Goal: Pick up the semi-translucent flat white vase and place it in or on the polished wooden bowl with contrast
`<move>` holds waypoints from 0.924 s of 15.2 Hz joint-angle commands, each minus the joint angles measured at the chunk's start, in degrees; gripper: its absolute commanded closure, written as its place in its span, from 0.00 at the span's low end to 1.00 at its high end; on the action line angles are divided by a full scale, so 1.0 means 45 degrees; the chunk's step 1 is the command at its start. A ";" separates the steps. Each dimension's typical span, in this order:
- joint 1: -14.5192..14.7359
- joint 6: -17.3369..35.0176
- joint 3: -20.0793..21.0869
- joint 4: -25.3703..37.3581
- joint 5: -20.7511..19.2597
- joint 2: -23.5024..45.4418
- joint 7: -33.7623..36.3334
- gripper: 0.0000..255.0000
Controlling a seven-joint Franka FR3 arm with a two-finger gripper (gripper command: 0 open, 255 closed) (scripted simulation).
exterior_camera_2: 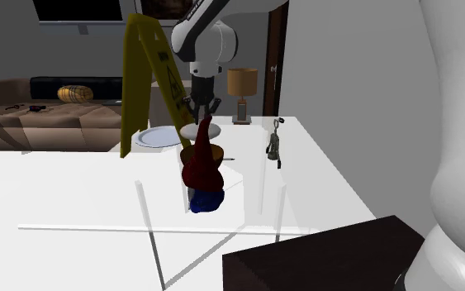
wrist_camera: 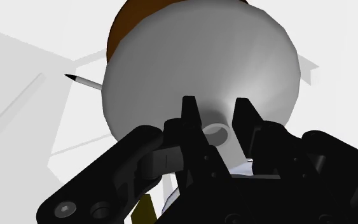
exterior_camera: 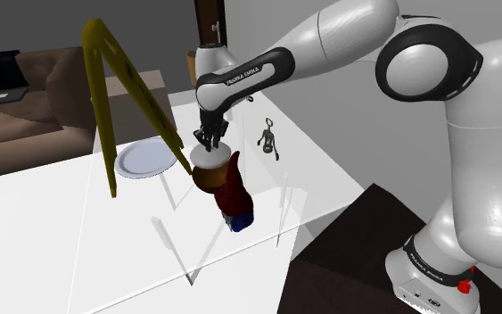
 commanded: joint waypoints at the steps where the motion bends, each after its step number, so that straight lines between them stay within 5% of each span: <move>1: 0.0005 0.0281 -0.0010 -0.0126 -0.0013 0.0144 -0.0007 1.00; 14: 0.0050 0.1589 -0.0073 -0.0530 -0.0093 0.1053 -0.0028 1.00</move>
